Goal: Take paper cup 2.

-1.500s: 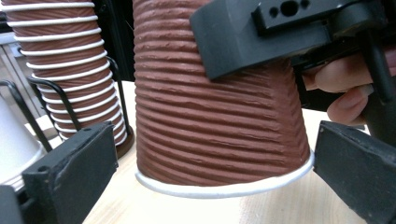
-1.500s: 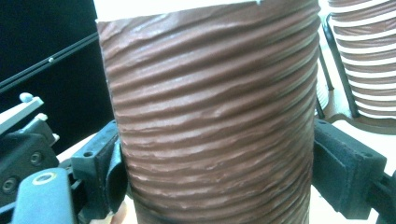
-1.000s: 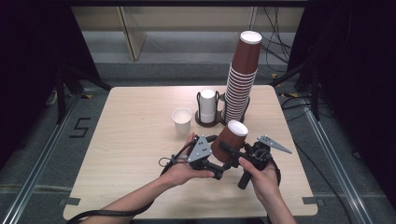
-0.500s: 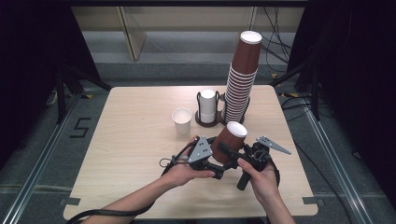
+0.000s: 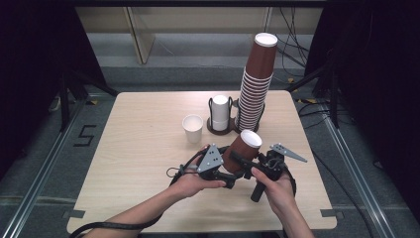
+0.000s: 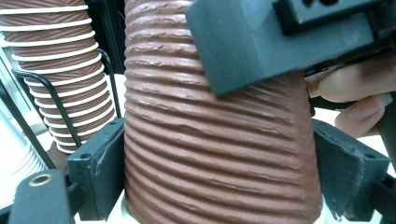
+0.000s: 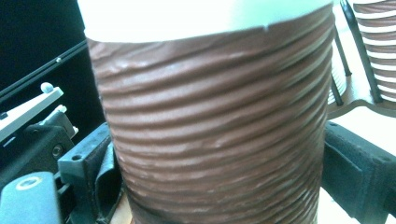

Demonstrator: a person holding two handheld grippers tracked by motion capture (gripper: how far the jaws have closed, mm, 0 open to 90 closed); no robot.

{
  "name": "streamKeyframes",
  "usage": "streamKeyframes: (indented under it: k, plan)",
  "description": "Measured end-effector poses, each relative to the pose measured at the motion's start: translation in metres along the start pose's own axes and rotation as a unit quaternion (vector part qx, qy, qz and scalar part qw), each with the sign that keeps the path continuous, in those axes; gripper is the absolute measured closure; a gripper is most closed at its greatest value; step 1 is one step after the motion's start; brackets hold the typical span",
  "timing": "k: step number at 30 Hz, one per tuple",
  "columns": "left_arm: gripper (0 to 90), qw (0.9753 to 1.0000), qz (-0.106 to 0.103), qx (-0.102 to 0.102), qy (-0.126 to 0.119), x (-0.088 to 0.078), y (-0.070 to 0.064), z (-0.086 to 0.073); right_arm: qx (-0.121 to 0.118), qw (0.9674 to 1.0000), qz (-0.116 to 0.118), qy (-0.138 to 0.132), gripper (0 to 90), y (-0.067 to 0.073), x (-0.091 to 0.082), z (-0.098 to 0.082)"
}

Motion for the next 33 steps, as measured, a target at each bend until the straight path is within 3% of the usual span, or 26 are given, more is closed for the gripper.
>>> streamKeyframes:
  k: [4,6,12,25,26,31,32,33]
  plan:
    - [14.3,1.0000,0.001,0.005,0.003,-0.001,0.001,0.000,0.011,0.9999,0.007,0.003,10.2,0.001,0.000,0.000]
    - [14.6,1.0000,0.000,0.008,0.006,-0.002,0.001,0.000,0.001,1.0000,0.005,0.003,10.0,0.000,0.001,0.000]
    - [14.8,0.9998,0.001,0.013,0.014,-0.004,0.003,-0.002,0.006,0.9999,0.009,0.012,7.7,-0.001,0.000,0.000]
    - [15.1,0.9995,0.000,0.025,0.022,-0.008,0.004,0.000,0.004,0.9997,0.022,0.004,1.9,0.001,-0.004,0.007]
    - [15.2,0.9994,0.001,0.025,0.023,-0.009,0.004,0.000,-0.009,0.9998,0.018,0.005,1.4,-0.001,-0.004,0.007]
    - [15.2,0.9992,0.002,0.031,0.025,-0.012,0.007,0.002,-0.015,0.9995,0.026,0.013,0.4,0.001,-0.008,0.009]
    - [15.2,0.9992,0.003,0.030,0.025,-0.013,0.008,0.003,-0.001,0.9995,0.031,0.013,0.4,0.004,-0.010,0.010]
    - [15.2,0.9992,0.003,0.032,0.024,-0.013,0.008,0.004,-0.024,0.9992,0.030,0.009,0.4,0.002,-0.011,0.012]
Point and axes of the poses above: each handheld gripper's, and its own axes: x roughly forward along the jaws, z roughly out of its top, y roughly to its left, the point moved 7 cm from there along x, roughly forward along the jaws, and after that the axes turned 14 degrees about -x, right-handed, at the moved point
